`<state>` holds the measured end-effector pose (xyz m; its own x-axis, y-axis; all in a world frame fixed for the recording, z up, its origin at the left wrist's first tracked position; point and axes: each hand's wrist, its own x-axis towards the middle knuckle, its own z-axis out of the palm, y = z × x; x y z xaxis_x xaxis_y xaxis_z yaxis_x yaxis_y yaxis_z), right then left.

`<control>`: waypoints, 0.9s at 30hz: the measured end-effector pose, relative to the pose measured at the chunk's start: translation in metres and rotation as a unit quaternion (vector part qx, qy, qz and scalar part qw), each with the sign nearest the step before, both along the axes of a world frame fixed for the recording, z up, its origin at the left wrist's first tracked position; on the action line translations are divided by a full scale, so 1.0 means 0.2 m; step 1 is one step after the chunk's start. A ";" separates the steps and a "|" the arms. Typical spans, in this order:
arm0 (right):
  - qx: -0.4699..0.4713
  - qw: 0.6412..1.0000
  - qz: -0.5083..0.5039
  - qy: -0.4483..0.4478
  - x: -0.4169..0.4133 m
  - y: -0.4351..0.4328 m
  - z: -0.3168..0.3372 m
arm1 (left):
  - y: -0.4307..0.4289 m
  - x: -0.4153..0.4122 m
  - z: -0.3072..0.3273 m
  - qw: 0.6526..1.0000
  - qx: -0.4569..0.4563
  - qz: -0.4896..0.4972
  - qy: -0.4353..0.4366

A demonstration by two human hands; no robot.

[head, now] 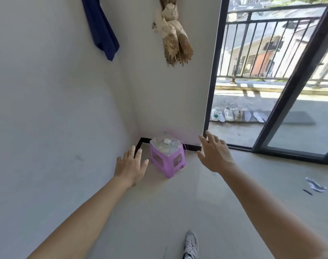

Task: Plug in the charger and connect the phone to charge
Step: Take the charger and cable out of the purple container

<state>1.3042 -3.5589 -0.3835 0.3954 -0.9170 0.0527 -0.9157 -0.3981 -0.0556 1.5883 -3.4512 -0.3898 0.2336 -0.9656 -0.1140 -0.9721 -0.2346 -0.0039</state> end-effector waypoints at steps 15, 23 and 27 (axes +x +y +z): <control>0.119 0.990 0.079 -0.003 0.89 -1.77 -0.40 | -1.40 0.66 -0.40 0.996 0.018 0.073 0.052; 0.254 0.965 0.040 0.047 1.18 -2.35 -1.07 | -2.03 0.85 -1.12 0.980 0.113 0.079 0.143; 0.290 0.956 0.007 0.043 1.31 -2.59 -1.51 | -2.34 0.87 -1.56 0.967 0.146 0.068 0.196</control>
